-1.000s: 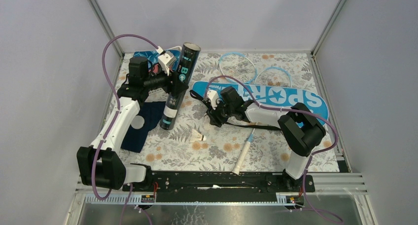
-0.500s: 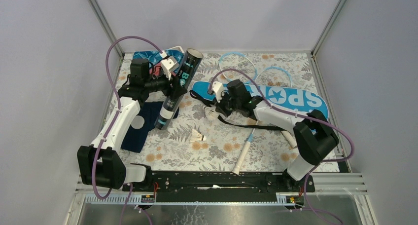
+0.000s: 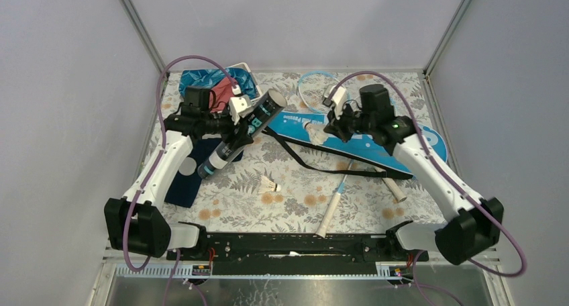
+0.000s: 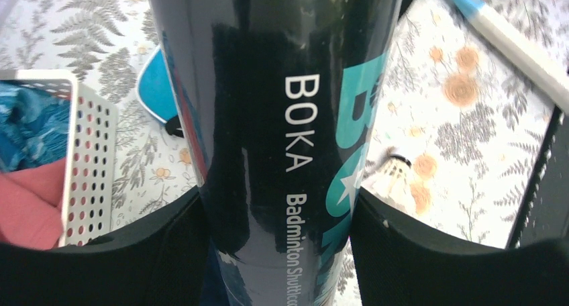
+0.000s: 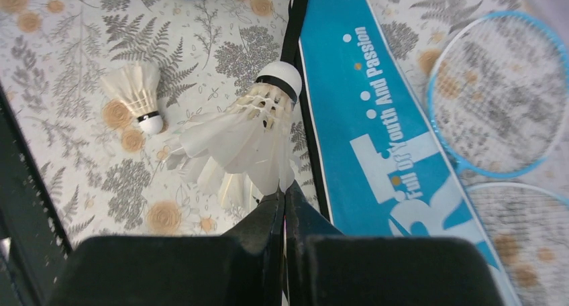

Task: Pack up the badminton gear
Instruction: Place the shuttlecock at the shuttle tube.

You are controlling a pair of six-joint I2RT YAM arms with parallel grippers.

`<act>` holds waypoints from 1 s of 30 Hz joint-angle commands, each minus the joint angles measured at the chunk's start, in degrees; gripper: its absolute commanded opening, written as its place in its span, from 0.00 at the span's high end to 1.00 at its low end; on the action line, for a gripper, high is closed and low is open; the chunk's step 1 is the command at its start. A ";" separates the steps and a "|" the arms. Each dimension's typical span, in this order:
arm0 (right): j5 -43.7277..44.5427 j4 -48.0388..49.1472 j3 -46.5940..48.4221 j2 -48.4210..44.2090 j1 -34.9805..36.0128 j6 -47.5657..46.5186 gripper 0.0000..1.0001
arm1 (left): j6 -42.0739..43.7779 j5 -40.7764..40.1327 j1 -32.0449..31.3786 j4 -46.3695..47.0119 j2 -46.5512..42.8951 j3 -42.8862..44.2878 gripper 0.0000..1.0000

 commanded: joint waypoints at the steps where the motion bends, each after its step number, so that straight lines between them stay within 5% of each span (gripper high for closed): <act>1: -4.31 -11.12 6.29 -4.26 -1.58 -5.05 1.00 | 9.84 -1.38 -3.18 -8.81 -0.29 1.77 0.98; 13: -15.88 -32.62 20.64 1.61 -1.78 -15.31 1.00 | 14.67 -5.17 -13.80 -11.38 -3.29 -1.73 0.98; 30: -16.30 -34.93 22.02 7.87 2.88 -13.37 1.00 | 13.89 -12.53 -21.29 -6.86 -0.56 -0.70 0.99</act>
